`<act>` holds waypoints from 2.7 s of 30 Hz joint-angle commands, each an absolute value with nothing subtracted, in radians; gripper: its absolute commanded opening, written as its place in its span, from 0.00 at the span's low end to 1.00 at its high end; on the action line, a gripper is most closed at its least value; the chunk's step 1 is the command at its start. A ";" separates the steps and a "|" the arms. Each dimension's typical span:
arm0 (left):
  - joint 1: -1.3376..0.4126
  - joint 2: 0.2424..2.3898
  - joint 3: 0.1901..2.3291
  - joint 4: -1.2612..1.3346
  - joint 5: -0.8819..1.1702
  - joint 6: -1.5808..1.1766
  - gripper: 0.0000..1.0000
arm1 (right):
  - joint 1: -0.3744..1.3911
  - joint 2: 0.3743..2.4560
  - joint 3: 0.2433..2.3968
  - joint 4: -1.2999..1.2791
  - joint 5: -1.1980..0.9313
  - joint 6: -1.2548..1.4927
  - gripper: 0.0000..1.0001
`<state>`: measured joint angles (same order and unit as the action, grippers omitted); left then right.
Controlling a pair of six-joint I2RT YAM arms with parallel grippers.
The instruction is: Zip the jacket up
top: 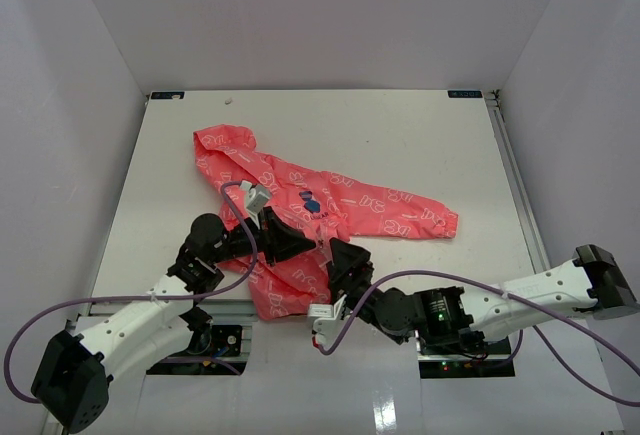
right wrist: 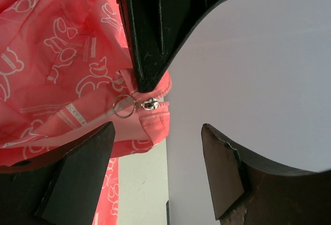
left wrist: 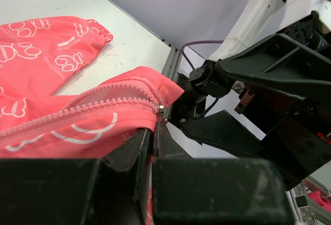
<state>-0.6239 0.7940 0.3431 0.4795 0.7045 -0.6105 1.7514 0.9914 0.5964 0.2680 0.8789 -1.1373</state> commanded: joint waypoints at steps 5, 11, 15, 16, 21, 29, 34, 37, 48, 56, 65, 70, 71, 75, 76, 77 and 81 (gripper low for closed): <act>-0.618 0.799 0.371 0.526 0.730 -0.630 0.00 | 1.763 1.018 0.589 0.356 0.918 -1.164 0.74; -0.618 0.812 0.363 0.553 0.741 -0.643 0.00 | 1.761 1.042 0.590 0.374 0.923 -1.178 0.74; -0.618 0.816 0.358 0.566 0.746 -0.650 0.00 | 1.758 1.045 0.581 0.409 0.911 -1.187 0.74; -0.618 0.816 0.359 0.566 0.746 -0.650 0.00 | 1.756 1.046 0.576 0.418 0.912 -1.195 0.74; -0.617 0.813 0.362 0.562 0.749 -0.650 0.00 | 1.750 1.062 0.567 0.479 0.912 -1.218 0.74; -0.617 0.800 0.365 0.548 0.755 -0.652 0.00 | 1.747 1.085 0.551 0.596 0.920 -1.289 0.70; -0.615 0.790 0.368 0.537 0.753 -0.650 0.00 | 1.747 1.089 0.534 0.661 0.930 -1.327 0.58; -0.615 0.787 0.374 0.530 0.752 -0.650 0.00 | 1.747 1.095 0.533 0.663 0.937 -1.334 0.59; -0.614 0.759 0.379 0.530 0.769 -0.675 0.00 | 1.752 1.068 0.509 0.607 0.934 -1.306 0.75; -0.614 0.767 0.362 0.562 0.781 -0.689 0.00 | 1.749 1.093 0.500 0.706 0.961 -1.364 0.76; -0.614 0.772 0.348 0.599 0.791 -0.707 0.00 | 1.734 1.127 0.505 0.765 0.963 -1.399 0.75; -0.614 0.781 0.344 0.609 0.795 -0.712 0.00 | 1.732 1.148 0.498 0.848 0.965 -1.442 0.75; -0.614 0.784 0.344 0.611 0.795 -0.712 0.00 | 1.731 1.148 0.494 0.870 0.967 -1.456 0.75; -0.613 0.793 0.339 0.624 0.796 -0.715 0.00 | 1.732 1.146 0.486 0.905 0.967 -1.475 0.73; -0.612 0.796 0.337 0.629 0.797 -0.717 0.00 | 1.732 1.146 0.486 0.912 0.968 -1.481 0.72; -0.612 0.798 0.336 0.632 0.797 -0.718 0.00 | 1.732 1.148 0.483 0.923 0.971 -1.488 0.70; -0.612 0.796 0.333 0.626 0.792 -0.715 0.00 | 1.733 1.158 0.476 0.983 0.974 -1.522 0.57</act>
<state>-0.6159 0.8002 0.3351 0.5924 0.7746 -0.7125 1.7340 1.1538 0.4868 0.8428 0.9500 -1.4793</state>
